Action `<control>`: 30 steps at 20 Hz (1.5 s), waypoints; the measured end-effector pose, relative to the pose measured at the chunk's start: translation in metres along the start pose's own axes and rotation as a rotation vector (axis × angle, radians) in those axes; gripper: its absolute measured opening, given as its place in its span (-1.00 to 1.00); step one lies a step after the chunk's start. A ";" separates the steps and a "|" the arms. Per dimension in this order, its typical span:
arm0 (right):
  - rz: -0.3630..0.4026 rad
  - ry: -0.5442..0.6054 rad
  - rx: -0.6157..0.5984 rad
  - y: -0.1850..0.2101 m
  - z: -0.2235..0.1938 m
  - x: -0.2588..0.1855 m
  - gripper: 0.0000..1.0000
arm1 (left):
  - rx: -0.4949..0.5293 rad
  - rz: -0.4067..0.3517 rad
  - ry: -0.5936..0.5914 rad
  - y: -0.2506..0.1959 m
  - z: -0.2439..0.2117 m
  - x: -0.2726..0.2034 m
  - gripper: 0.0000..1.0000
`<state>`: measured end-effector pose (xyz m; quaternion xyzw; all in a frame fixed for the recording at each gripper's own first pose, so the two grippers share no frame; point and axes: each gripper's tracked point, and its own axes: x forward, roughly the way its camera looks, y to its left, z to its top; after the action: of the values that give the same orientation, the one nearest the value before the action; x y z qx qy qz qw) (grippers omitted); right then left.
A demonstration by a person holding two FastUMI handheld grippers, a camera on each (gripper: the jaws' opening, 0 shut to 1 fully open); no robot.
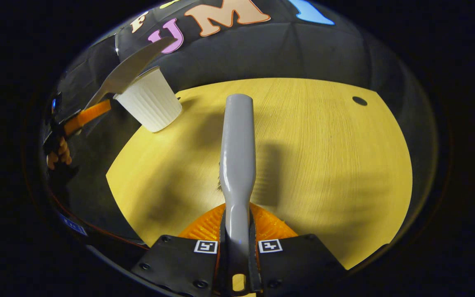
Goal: Pick up the small broom and dustpan from the desktop, sweep the trash into the dustpan with the broom, and then empty the trash into the garbage bin.
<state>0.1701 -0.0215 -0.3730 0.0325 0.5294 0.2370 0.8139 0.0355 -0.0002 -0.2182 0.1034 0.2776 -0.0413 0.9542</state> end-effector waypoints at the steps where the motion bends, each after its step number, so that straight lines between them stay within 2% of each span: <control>1: 0.009 -0.002 0.003 -0.005 0.002 0.000 -0.57 | 0.021 0.037 -0.005 0.016 0.008 0.002 -0.50; 4: 0.039 0.002 0.023 -0.011 0.001 0.001 -0.57 | 0.118 0.180 -0.022 0.078 0.035 0.012 -0.50; 7: 0.047 0.010 0.026 -0.010 0.000 0.005 -0.57 | 0.250 0.331 0.034 0.149 0.044 0.018 -0.51; 9: 0.049 0.011 0.027 -0.010 0.000 0.006 -0.56 | 0.356 0.403 0.093 0.191 0.040 0.020 -0.51; 11: 0.050 0.016 0.022 -0.011 0.001 0.006 -0.57 | 0.505 0.446 0.161 0.222 0.036 0.023 -0.51; 16: 0.049 0.047 0.002 -0.008 0.002 0.017 -0.57 | 0.927 0.454 0.255 0.259 0.037 0.025 -0.51; 19: 0.054 0.055 -0.020 -0.003 0.000 0.023 -0.57 | 1.126 0.434 0.311 0.263 0.034 0.019 -0.50; 22: 0.061 0.058 -0.033 -0.003 -0.003 0.023 -0.56 | 1.265 0.435 0.346 0.269 0.034 0.018 -0.50; 25: 0.071 0.060 -0.040 -0.002 -0.003 0.023 -0.57 | 1.324 0.440 0.395 0.282 0.031 0.012 -0.48; 26: 0.073 0.059 -0.039 -0.001 -0.003 0.022 -0.57 | 1.312 0.432 0.386 0.282 0.031 0.013 -0.48; 27: 0.076 0.053 -0.034 -0.001 -0.002 0.022 -0.57 | 1.255 0.433 0.393 0.283 0.030 0.013 -0.50; 30: 0.094 0.039 -0.010 0.001 -0.002 0.021 -0.57 | 0.926 0.411 0.338 0.273 0.024 0.020 -0.49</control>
<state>0.1747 -0.0117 -0.3913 0.0483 0.5418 0.2782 0.7916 0.1024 0.2605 -0.1613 0.5712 0.3542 0.0455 0.7390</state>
